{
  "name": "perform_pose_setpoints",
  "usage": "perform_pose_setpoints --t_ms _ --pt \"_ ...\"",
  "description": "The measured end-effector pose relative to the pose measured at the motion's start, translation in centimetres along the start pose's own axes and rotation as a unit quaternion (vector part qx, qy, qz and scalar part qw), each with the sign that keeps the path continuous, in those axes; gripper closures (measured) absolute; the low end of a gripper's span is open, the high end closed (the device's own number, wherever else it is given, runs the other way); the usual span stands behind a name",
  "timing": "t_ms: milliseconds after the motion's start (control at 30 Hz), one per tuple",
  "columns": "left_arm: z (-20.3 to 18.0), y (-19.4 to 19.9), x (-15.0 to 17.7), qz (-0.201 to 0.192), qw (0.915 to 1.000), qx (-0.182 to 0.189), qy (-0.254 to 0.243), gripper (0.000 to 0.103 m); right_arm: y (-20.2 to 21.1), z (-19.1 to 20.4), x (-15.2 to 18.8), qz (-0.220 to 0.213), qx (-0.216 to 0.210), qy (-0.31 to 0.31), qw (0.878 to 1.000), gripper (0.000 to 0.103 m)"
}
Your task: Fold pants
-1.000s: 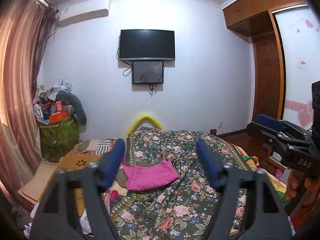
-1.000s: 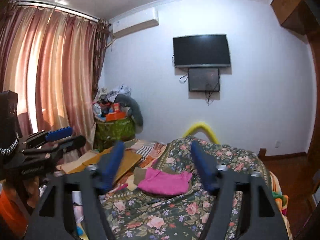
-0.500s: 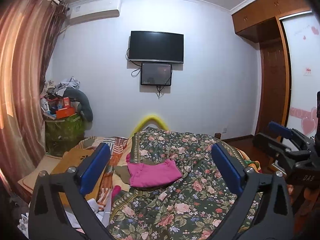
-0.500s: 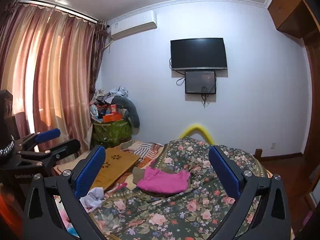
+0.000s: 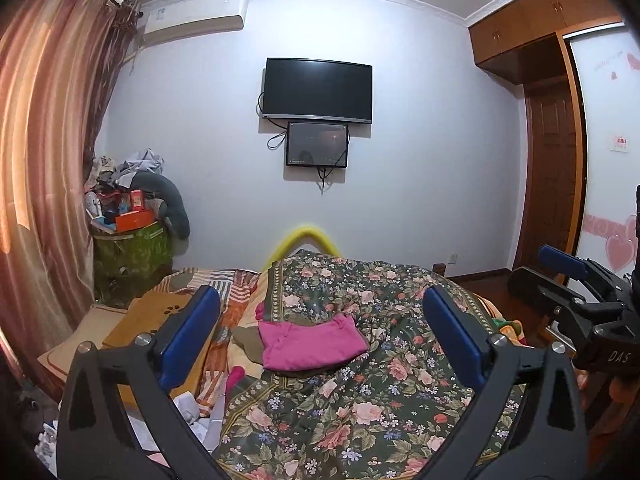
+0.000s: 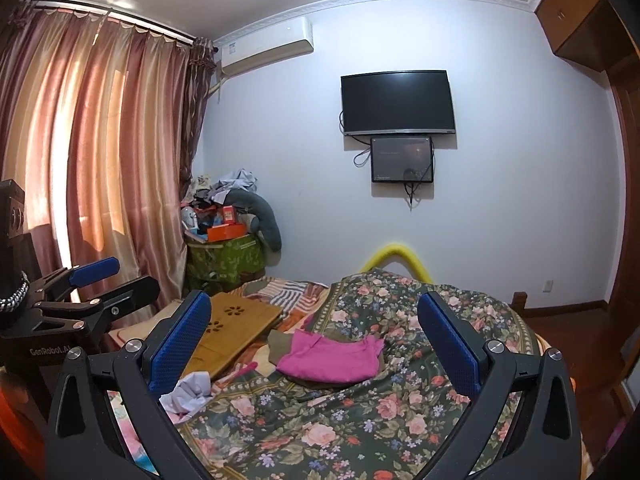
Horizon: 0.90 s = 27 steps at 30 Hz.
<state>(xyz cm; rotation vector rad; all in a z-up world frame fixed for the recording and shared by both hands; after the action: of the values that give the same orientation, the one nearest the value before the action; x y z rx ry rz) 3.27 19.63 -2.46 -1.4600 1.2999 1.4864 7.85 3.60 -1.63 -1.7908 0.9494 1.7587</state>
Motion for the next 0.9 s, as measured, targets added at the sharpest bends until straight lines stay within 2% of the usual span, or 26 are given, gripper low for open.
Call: perform_pose_setpoints --t_ms 900 --pt "-0.54 -0.53 0.16 0.01 0.9999 0.002 -0.006 0.0 0.03 -0.3 -0.08 0.009 0.001 -0.006 1.0 0.0"
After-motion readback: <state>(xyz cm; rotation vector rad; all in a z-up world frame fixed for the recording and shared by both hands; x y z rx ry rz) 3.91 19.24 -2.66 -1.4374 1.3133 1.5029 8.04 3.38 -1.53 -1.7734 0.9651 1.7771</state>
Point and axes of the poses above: each gripper's, at about its wrist camera, not at the fingertips, and y roughly against the way its jaws point, z to its left, x to its underside, the point moved 8 cm from there along -y, roughly the way its jaws point, and after that the axes turned 5 degrees about y, right-handed, at the moved point
